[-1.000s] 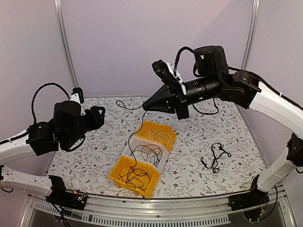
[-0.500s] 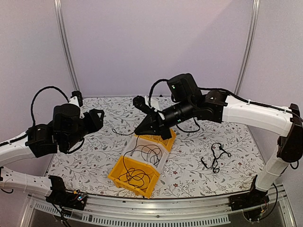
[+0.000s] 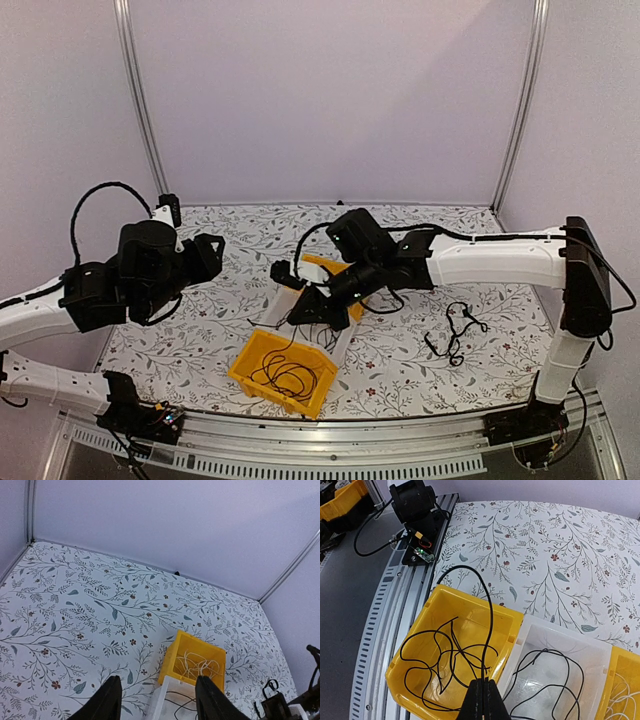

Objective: Untangle the cables

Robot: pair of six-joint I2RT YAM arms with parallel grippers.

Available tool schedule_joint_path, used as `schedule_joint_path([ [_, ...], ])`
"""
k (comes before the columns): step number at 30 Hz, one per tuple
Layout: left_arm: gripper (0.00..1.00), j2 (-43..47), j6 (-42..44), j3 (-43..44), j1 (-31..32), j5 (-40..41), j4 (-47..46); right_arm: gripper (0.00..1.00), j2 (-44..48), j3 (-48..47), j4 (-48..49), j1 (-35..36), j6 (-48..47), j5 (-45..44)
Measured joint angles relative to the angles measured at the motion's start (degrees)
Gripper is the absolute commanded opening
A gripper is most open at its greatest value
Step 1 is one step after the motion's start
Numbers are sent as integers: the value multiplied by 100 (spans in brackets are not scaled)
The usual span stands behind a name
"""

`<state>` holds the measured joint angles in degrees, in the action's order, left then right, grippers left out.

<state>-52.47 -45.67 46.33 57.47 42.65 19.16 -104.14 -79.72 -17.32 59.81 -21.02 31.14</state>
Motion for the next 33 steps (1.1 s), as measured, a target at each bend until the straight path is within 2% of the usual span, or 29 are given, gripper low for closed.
schedule_joint_path([
  [9,53,9,0,0,0,2,2,0,-599,-70,-442,133,-289,-457],
  [17,54,-122,52,2,0,-4,-2,0,-922,-382,-1228,739,-688,-767],
  [28,54,-227,184,46,-2,-120,-4,0,-1318,-623,-1351,852,-396,-1462],
  [33,54,-227,240,46,-2,-122,-28,12,-1342,-780,-1626,855,-363,-1534],
])
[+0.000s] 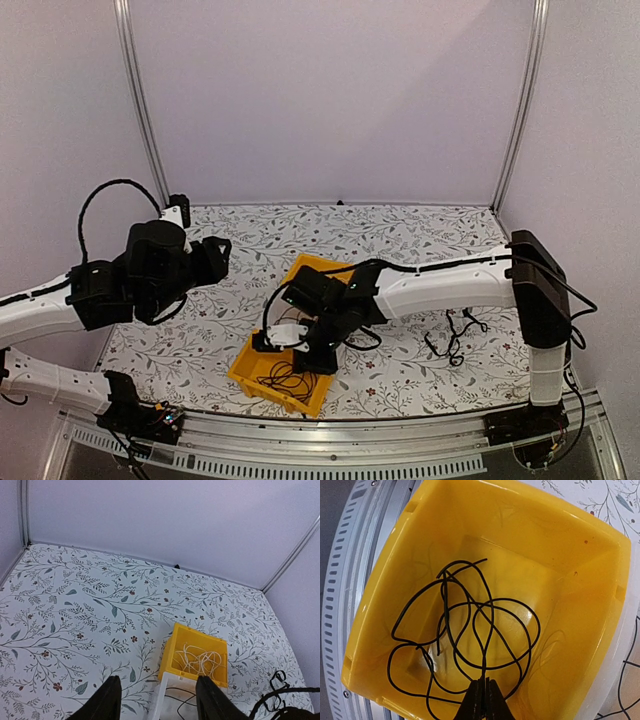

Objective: Untangle the cables

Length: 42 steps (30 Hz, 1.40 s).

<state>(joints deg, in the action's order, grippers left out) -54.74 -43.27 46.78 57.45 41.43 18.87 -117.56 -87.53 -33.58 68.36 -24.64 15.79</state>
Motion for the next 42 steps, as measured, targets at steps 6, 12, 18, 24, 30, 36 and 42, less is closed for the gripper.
schedule_joint_path([
  [6,55,-20,151,13,0,4,-79,22,48,-404,-348,-13,-111,-118],
  [12,55,-168,420,164,-20,2,-179,34,514,-407,-791,-20,-374,-227],
  [18,57,-570,975,564,-74,-105,-409,39,1486,-186,-1071,-337,-625,-131],
  [24,56,-1582,1755,1366,-105,-629,-852,33,2951,863,-1091,-1718,-723,28],
  [30,55,-2695,2326,2315,-109,-1414,-1121,30,3738,2400,-1047,-3856,-750,-133],
  [36,55,-3501,2529,2918,-101,-2208,-1309,38,4155,3025,-1147,-5366,-767,-474],
  [42,54,-4035,2568,3300,-55,-2811,-1344,39,4280,3165,-1147,-5486,-883,-577],
])
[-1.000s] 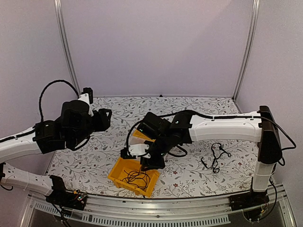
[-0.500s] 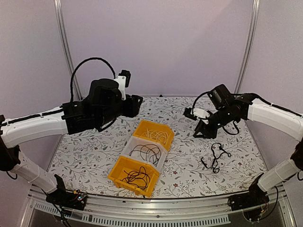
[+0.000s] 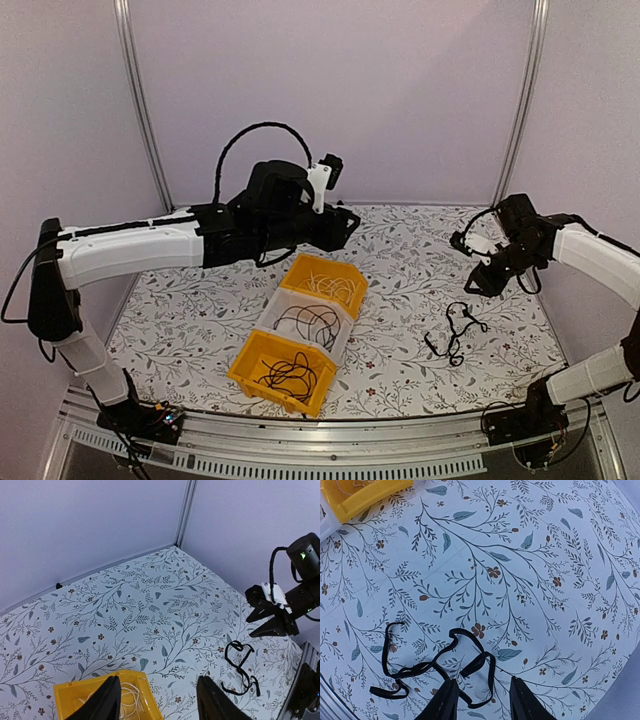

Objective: Untangle the cables

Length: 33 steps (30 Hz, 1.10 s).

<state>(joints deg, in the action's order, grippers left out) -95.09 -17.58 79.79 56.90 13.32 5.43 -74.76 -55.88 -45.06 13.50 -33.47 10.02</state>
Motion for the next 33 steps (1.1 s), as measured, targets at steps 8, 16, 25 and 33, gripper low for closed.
schedule_joint_path([
  [8,55,-118,-63,96,37,-219,-2,44,-114,210,-170,754,-402,492],
  [16,55,142,-221,-223,37,-39,-2,46,-874,684,-74,1469,-332,551],
  [25,55,188,-304,-306,37,76,15,46,-1768,654,380,1657,-122,507],
  [33,55,188,-295,-306,37,114,22,0,-2022,560,1086,2131,214,101],
])
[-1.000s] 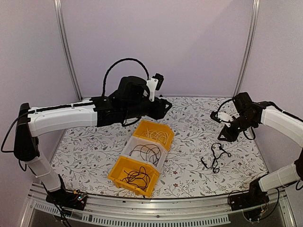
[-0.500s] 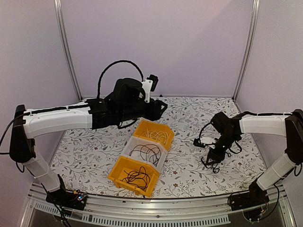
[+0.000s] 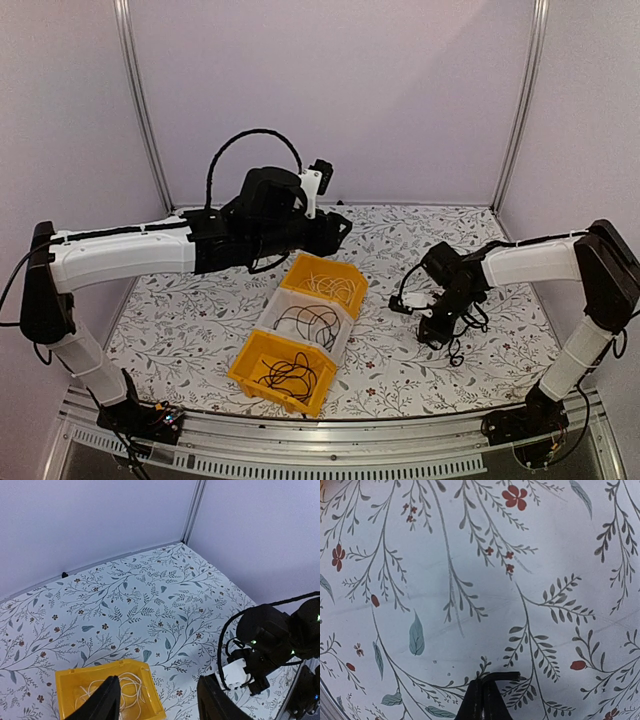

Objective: Untangle the cables

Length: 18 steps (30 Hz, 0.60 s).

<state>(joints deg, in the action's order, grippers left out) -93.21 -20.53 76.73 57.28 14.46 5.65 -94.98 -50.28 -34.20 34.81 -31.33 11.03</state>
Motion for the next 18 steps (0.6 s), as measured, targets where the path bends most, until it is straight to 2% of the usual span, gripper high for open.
schedule_joint_path([
  [8,62,-2,120,0,0,13,-50,0,177,-212,-289,68,175,-352],
  [12,66,-37,334,17,17,-166,-369,0,850,-1434,-968,-155,52,-79],
  [18,68,-529,1132,621,339,-608,-863,0,1762,-3635,-1276,-343,107,509],
])
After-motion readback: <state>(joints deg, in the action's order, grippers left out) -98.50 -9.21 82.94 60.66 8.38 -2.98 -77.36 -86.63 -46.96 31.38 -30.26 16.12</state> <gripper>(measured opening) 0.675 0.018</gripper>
